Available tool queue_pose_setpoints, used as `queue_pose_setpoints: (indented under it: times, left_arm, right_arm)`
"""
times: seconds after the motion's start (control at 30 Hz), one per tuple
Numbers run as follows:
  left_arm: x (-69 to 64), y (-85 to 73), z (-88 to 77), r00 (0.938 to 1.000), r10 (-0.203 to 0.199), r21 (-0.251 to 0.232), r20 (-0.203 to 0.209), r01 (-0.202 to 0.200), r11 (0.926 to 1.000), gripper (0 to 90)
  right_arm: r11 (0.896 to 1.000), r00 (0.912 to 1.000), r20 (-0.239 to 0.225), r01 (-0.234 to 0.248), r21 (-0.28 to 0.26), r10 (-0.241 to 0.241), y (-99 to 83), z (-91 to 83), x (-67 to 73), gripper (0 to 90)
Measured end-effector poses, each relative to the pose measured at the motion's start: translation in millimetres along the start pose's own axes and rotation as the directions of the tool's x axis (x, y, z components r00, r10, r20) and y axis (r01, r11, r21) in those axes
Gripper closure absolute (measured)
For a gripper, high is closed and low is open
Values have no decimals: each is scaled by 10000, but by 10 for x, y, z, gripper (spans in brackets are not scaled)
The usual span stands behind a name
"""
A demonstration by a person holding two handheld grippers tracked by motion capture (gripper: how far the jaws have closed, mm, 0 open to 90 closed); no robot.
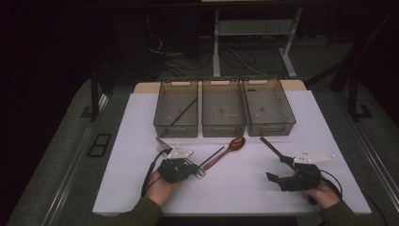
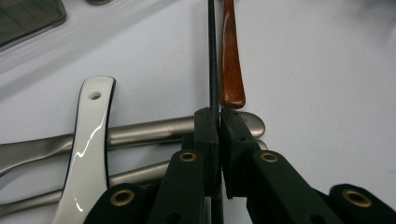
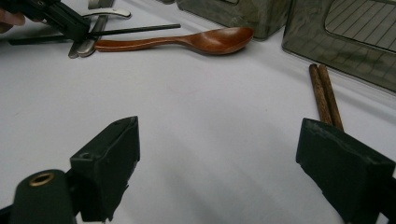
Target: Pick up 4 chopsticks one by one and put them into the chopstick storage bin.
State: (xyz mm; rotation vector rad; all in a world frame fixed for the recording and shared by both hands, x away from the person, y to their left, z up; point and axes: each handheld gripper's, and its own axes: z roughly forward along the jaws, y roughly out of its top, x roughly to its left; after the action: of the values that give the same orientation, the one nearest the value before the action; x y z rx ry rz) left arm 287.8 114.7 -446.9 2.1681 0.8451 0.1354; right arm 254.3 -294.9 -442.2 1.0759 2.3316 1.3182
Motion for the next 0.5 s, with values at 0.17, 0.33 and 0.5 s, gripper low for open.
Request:
queue_pose_setpoints:
  times: [0.17, 0.33, 0.5]
  left_arm:
    - [-7, 17, -10, 9998, 173, 25, 102, -173, 9998, 849]
    - [-27, 39, -36, 9993, 353, 80, 111, -354, 9993, 849]
    - [-28, 65, -90, 9986, 453, 60, 269, -455, 9989, 849]
  right_arm:
    - [10000, 10000, -3, 13, 6, -13, 1, 1, 6, 129]
    - [10000, 10000, -1, -19, 28, 19, 0, 6, 5, 129]
    - [10000, 10000, -30, 33, 19, -33, 1, 10, 4, 129]
